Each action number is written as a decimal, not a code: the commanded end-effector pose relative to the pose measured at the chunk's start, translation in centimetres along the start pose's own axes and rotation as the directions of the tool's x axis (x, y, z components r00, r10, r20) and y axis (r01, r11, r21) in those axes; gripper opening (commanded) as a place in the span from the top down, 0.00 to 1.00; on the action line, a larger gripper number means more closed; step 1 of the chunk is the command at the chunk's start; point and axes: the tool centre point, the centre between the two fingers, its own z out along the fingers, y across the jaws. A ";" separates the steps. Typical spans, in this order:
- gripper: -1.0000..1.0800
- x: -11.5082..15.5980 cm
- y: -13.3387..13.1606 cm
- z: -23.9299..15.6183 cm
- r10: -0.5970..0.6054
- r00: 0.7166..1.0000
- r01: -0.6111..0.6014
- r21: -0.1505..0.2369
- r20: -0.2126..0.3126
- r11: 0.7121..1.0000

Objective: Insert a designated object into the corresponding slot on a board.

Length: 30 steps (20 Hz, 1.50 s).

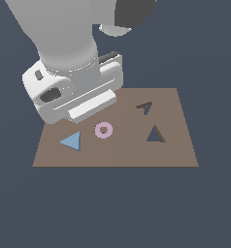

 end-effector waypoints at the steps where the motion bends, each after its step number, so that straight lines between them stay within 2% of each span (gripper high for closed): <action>1: 0.04 -0.2 1.1 0.9 -0.085 0.996 0.085 0.000 0.001 0.996; 6: 0.04 -0.3 3.3 2.7 -0.245 0.969 0.245 0.001 0.004 0.969; 15: 0.04 0.3 6.2 5.1 -0.457 0.889 0.457 0.003 0.009 0.889; 23: 0.04 0.9 7.7 6.3 -0.559 0.829 0.559 0.004 0.012 0.829; 30: 0.04 1.2 8.1 6.7 -0.586 0.811 0.586 0.004 0.013 0.811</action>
